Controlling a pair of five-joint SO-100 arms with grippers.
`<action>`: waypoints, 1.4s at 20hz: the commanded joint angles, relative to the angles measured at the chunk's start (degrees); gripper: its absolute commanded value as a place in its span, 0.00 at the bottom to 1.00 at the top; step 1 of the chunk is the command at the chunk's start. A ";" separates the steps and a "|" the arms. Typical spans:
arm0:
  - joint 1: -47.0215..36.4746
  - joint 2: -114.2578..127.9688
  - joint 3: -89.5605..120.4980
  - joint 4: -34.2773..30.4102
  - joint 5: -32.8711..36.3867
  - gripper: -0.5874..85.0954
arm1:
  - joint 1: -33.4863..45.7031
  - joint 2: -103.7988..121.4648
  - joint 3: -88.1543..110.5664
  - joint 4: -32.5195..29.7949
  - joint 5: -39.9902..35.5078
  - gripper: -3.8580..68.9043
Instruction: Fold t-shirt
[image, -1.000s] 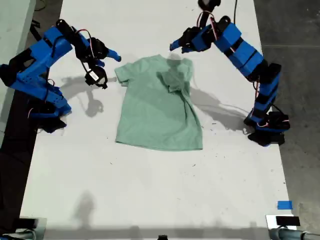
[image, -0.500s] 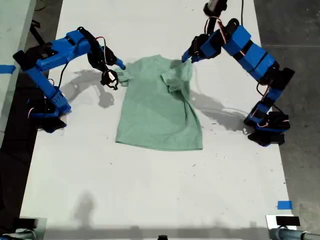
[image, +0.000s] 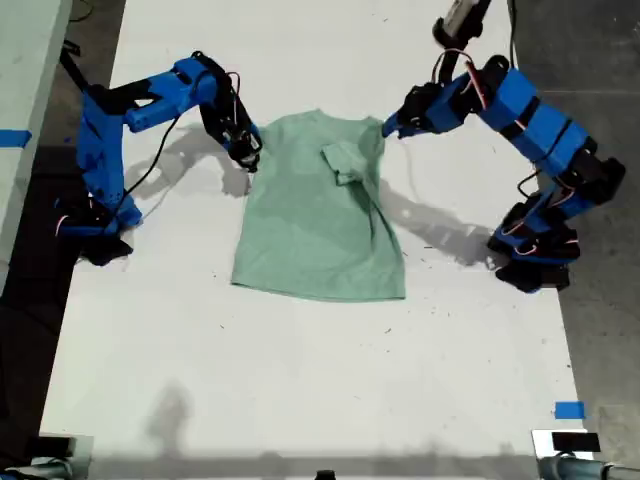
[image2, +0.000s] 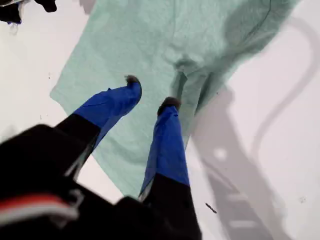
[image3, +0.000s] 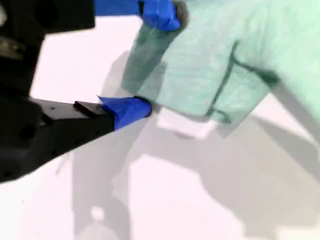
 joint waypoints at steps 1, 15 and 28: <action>-1.67 -2.46 -6.94 5.01 -1.41 0.08 | -0.26 9.32 4.83 -2.55 1.23 0.21; 1.85 20.13 -4.83 8.44 -5.63 0.01 | -0.18 18.11 16.44 -5.71 2.55 0.23; 18.54 4.22 -22.85 -17.14 5.19 0.40 | -1.76 26.02 24.61 -5.36 5.63 0.23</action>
